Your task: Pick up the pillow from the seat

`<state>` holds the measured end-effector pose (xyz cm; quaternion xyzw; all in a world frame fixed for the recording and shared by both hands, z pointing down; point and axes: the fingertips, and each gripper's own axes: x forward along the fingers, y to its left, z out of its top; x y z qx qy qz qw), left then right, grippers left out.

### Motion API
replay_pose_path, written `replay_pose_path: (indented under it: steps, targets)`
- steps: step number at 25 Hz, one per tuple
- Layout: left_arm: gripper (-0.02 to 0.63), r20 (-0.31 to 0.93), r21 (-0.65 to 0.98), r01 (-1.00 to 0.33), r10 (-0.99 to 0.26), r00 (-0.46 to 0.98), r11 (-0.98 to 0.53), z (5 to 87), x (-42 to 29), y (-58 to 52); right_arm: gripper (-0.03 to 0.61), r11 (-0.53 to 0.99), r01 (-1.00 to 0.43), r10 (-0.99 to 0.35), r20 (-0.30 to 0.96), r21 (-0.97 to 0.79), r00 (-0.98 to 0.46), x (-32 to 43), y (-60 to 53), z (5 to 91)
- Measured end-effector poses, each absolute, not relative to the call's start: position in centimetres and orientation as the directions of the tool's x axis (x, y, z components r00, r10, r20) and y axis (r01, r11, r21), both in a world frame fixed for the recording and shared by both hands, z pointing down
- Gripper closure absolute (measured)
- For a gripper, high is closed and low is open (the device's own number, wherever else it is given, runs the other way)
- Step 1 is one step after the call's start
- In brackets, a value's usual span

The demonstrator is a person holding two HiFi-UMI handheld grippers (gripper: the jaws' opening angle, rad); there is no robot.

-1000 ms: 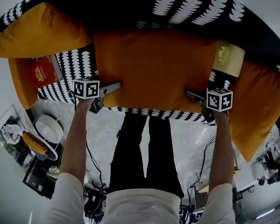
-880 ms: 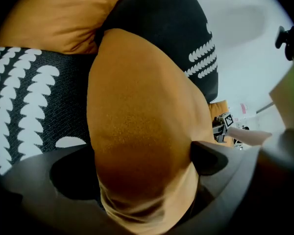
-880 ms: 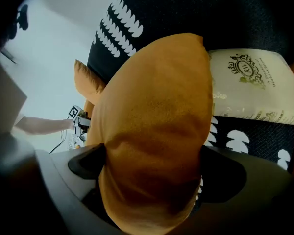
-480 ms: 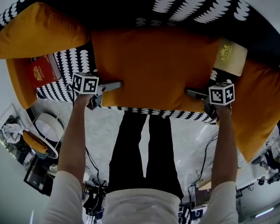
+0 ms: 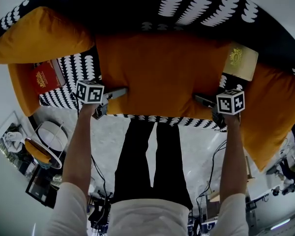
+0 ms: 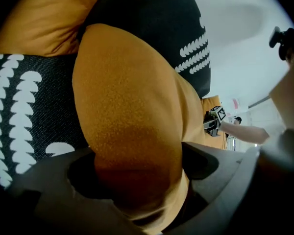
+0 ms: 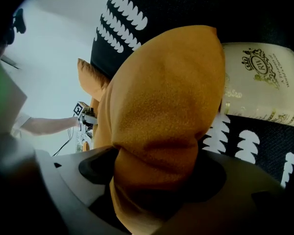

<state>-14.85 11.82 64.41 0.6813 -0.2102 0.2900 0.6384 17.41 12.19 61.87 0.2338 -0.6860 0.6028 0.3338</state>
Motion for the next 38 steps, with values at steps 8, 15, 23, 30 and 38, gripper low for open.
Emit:
replay_pose_path:
  steps: [8,15,23,30,38]
  targets:
    - [0.257,0.729,0.68,-0.719,0.026,0.684,-0.141,63.6,-15.5,11.6,0.287,0.243,-0.783,0.003,0.808,-0.572,-0.589,15.9,12.5,62.2]
    - [0.292,0.74,0.66,-0.728,-0.005,0.672,-0.186,61.2,-15.1,11.8,0.319,0.277,-0.81,-0.065,0.831,-0.516,-0.552,15.8,12.6,59.8]
    - [0.295,0.748,0.648,-0.732,-0.005,0.664,-0.209,57.3,-14.6,13.6,0.319,0.281,-0.814,-0.093,0.829,-0.509,-0.551,16.5,14.8,55.8]
    - [0.295,0.755,0.626,-0.733,-0.029,0.655,-0.264,52.8,-13.7,14.5,0.319,0.296,-0.813,-0.144,0.817,-0.502,-0.558,17.3,16.6,51.7]
    - [0.295,0.759,0.583,-0.734,-0.089,0.645,-0.348,46.8,-12.9,15.0,0.319,0.333,-0.805,-0.217,0.79,-0.491,-0.573,18.2,17.8,46.3]
